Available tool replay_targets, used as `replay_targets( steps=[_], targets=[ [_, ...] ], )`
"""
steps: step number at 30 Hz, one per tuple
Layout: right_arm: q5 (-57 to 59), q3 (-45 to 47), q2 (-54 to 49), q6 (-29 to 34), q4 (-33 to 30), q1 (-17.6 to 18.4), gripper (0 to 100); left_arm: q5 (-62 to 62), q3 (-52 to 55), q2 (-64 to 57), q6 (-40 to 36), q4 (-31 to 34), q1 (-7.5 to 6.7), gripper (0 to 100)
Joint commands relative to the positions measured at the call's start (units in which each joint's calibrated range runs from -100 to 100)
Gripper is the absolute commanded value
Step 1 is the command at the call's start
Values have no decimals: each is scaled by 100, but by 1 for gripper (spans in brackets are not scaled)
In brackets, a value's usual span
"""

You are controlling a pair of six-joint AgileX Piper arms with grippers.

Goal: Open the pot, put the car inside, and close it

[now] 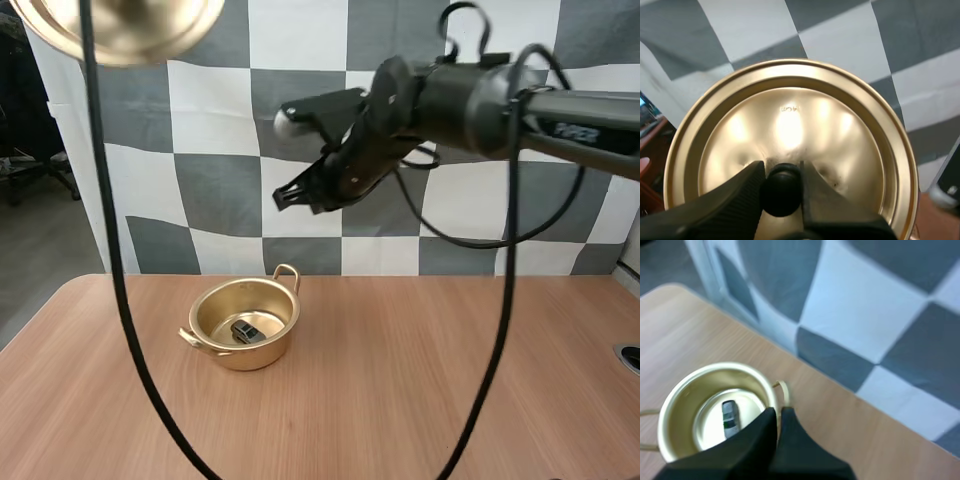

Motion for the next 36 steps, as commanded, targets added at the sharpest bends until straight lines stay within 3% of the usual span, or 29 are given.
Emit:
replay_targets(
  steps=[1,6,14,36],
  targets=[
    [-5,-4,-1225,-74,2,-300,0,-9,728,155,123,1,5,0],
    [171,-4,-1862,-126,-292,-468,0,-671,1914,376,268,-38,5,0],
    [519,-4,-2098,481,-864,-505,0,-1190,3145,1163,503,-674,5,0],
    [691,-4,-2086,504,-953,-505,0,-1508,3411,3163,539,-941,5,0]
  ],
)
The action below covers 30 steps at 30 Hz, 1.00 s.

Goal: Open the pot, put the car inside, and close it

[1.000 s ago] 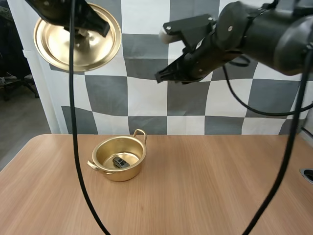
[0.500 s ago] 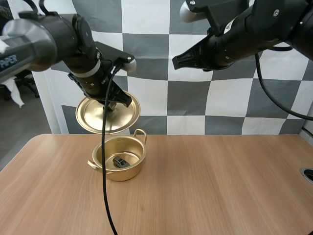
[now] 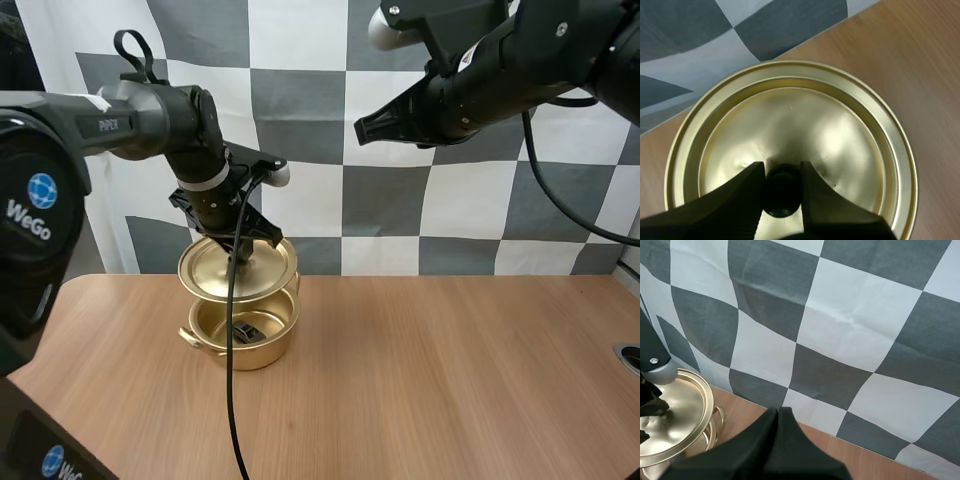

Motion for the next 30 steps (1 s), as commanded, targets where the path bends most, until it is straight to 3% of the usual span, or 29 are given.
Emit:
replay_targets(
  steps=[1,12,30],
  targets=[
    [-8,-4,7,4,-37,-2,0,2,0,67,-4,-3,5,0],
    [-201,-4,17,4,-57,-2,0,-1083,700,131,5,-44,5,0],
    [-210,-4,17,4,22,-2,0,-1653,1078,166,114,-316,5,0]
  ],
)
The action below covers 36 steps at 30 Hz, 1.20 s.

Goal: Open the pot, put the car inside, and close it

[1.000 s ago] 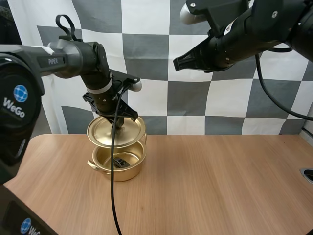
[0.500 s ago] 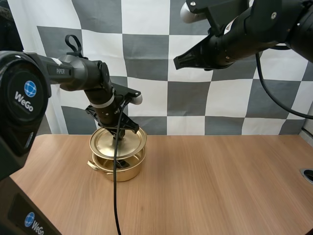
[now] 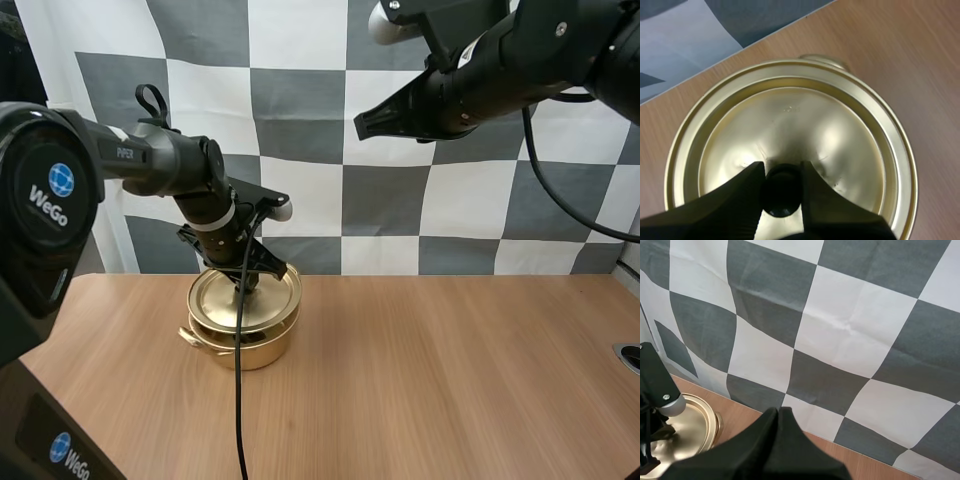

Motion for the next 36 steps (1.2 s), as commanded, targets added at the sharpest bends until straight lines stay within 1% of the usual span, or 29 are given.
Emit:
replay_targets(
  steps=[1,6,32,34,36],
  targets=[
    [14,-4,2,4,50,-2,0,-5,4,63,-4,-30,5,0],
    [14,-4,2,4,50,-2,0,53,4,314,-4,-43,5,0],
    [11,-4,2,4,93,-2,0,323,4,315,-4,-43,5,0],
    [12,-4,2,4,130,-2,0,323,4,315,-4,-43,5,5],
    [31,-4,2,4,163,-2,0,323,4,315,-4,-43,5,13]
  ],
)
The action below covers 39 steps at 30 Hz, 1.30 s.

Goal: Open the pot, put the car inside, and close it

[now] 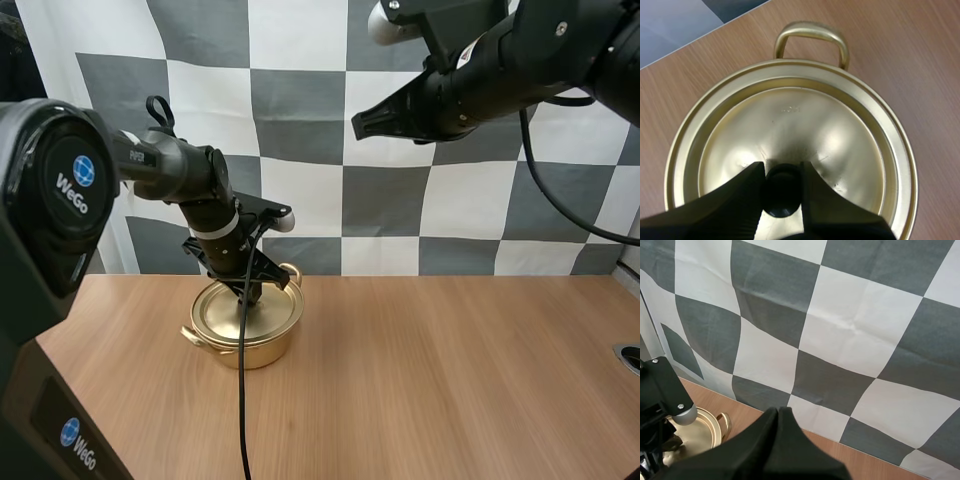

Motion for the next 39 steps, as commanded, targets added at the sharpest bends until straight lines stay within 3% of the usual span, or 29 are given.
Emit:
replay_targets(
  steps=[1,6,15,23,31,36,39],
  targets=[
    [46,-4,2,4,38,-2,0,6,4,-4,-4,-5,5,18],
    [65,-4,2,4,60,-2,0,6,4,-4,-4,-5,5,42],
    [65,-4,2,4,60,-2,0,6,4,-4,-14,-5,5,57],
    [64,-4,2,4,164,-2,0,175,-158,-303,-431,487,5,97],
    [447,-4,-109,4,169,-2,0,838,-759,-2141,-412,677,5,96],
    [103,-4,-654,4,134,-2,0,863,-1382,-3696,-402,677,5,96],
    [-323,-4,-1115,4,134,-2,0,742,-1871,-4630,-402,646,5,87]
  ],
)
